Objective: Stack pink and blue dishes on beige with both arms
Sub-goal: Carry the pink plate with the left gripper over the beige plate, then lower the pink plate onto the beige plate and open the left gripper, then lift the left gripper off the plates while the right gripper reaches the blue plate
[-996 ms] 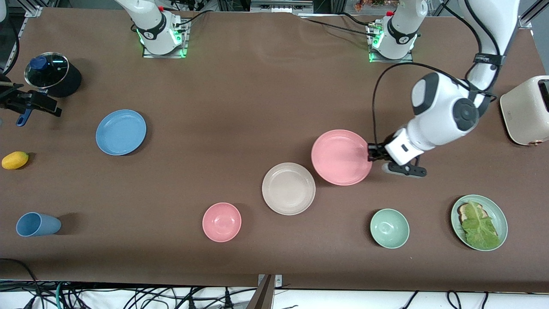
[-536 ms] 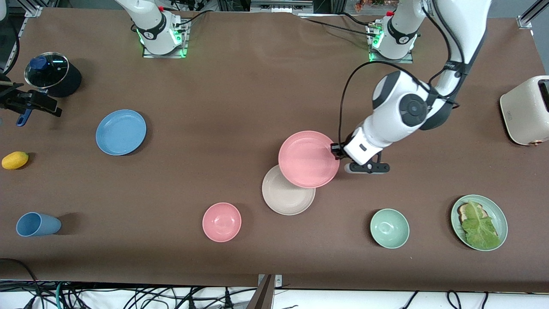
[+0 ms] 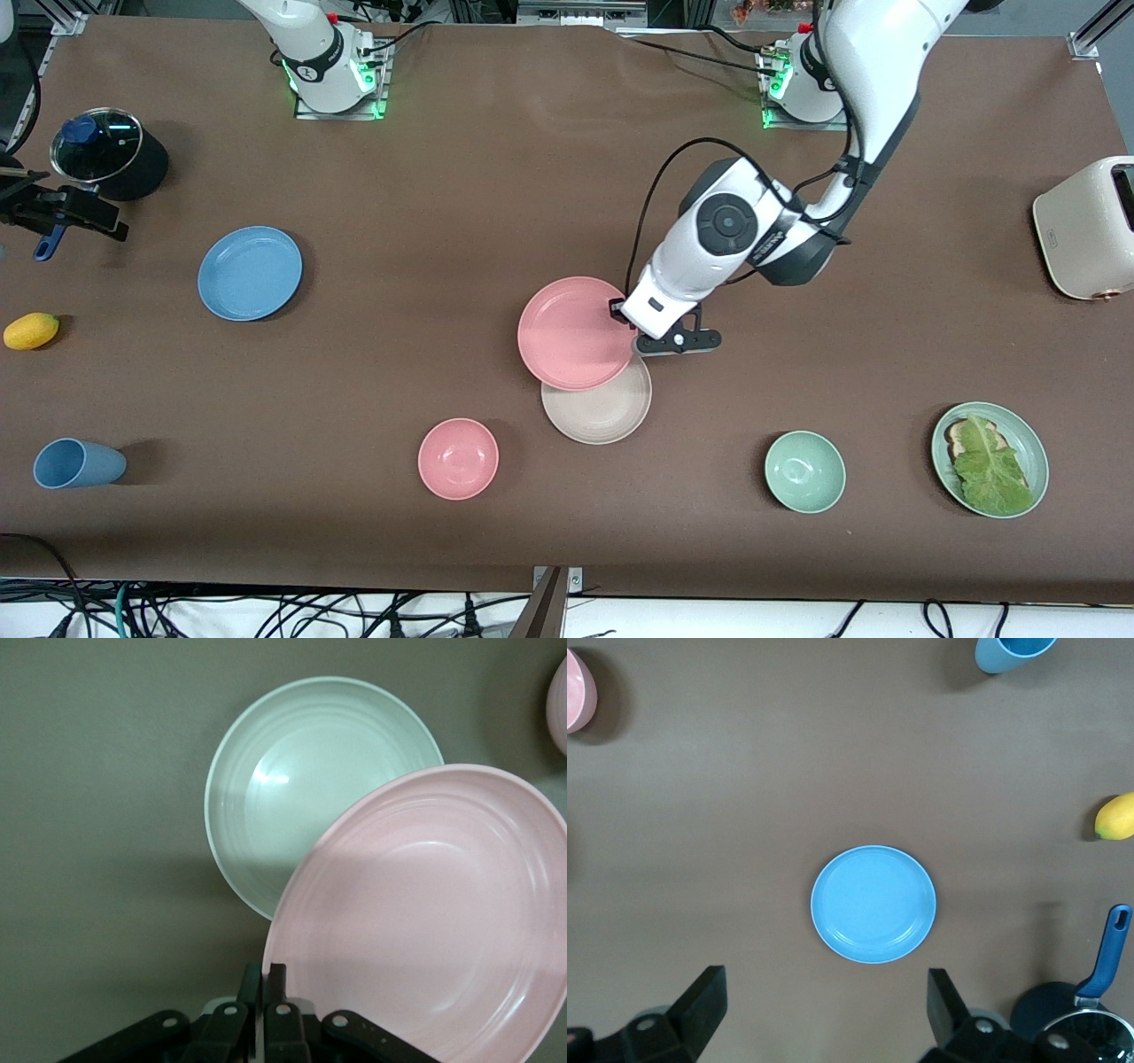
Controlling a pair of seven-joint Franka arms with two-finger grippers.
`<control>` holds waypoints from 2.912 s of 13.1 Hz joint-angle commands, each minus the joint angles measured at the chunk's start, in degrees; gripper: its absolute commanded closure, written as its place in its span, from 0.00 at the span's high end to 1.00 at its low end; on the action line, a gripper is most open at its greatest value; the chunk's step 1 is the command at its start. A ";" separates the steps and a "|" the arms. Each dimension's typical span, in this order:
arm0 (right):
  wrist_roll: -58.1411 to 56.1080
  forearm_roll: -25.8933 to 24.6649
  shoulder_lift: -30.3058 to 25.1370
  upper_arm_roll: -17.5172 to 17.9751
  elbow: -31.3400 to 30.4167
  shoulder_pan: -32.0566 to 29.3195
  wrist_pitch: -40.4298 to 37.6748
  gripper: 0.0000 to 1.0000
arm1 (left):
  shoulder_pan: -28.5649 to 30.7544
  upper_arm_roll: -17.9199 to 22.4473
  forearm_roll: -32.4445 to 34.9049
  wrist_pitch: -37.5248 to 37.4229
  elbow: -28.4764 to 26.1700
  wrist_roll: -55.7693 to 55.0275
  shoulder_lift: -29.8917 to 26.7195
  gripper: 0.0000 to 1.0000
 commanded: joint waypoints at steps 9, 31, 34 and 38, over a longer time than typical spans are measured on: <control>0.11 0.78 -0.14 0.27 0.63 -0.10 -0.70 1.00 | -1.95 2.54 7.01 4.13 3.51 -3.34 8.30 0.00; 0.11 0.78 -0.14 0.27 0.63 -0.10 -0.79 1.00 | -1.07 6.15 5.09 5.10 10.37 -2.38 13.14 0.22; 0.11 0.78 -0.14 0.27 0.63 -0.10 -0.79 1.00 | -1.07 6.15 5.09 5.10 10.46 -2.29 13.14 0.56; -0.33 0.43 -0.05 0.36 0.98 -0.01 -0.70 1.00 | -1.07 6.15 5.27 5.10 10.46 -2.20 12.96 0.89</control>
